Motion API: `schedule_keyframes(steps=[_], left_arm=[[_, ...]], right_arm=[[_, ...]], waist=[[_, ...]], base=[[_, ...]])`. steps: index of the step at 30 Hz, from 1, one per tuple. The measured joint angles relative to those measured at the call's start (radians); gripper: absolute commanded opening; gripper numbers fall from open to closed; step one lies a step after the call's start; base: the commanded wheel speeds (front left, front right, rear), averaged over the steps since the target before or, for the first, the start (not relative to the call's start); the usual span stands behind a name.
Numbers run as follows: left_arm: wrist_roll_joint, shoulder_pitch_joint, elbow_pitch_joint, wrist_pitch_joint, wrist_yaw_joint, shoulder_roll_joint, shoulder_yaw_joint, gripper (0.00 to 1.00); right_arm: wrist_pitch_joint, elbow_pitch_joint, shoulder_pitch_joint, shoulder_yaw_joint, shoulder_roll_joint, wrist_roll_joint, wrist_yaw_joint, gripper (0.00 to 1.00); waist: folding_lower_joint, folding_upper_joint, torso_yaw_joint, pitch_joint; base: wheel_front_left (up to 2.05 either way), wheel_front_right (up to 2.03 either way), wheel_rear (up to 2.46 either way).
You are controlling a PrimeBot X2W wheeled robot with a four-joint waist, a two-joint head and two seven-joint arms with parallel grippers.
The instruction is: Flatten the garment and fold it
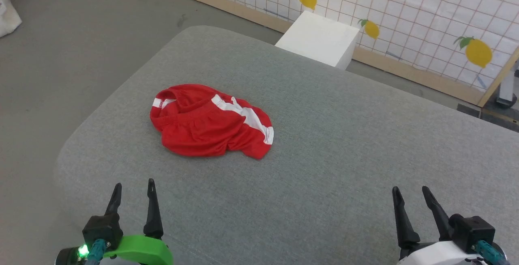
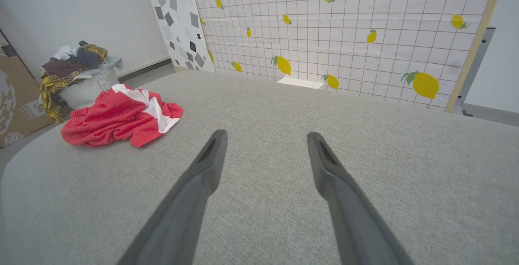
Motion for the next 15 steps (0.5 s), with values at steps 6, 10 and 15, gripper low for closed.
schedule_keyframes(steps=[6,10,15], left_arm=[[-0.001,0.008,0.004,-0.004,0.000,0.000,0.003,1.00],[-0.003,0.009,0.004,-0.004,0.000,0.000,0.001,1.00],[-0.011,0.009,0.004,-0.005,0.000,0.000,0.001,1.00]], right_arm=[[-0.008,0.006,0.001,-0.003,0.000,0.005,0.000,1.00],[-0.009,0.007,0.001,-0.007,0.000,0.005,0.000,1.00],[-0.009,0.010,0.001,-0.008,0.000,0.005,0.000,1.00]], waist=[[0.0000,0.0000,0.014,0.002],[0.0000,0.0000,0.014,0.006],[0.0000,0.0000,0.013,0.007]], base=[[0.00,0.00,0.00],[0.00,0.00,0.00],[0.00,0.00,0.00]])
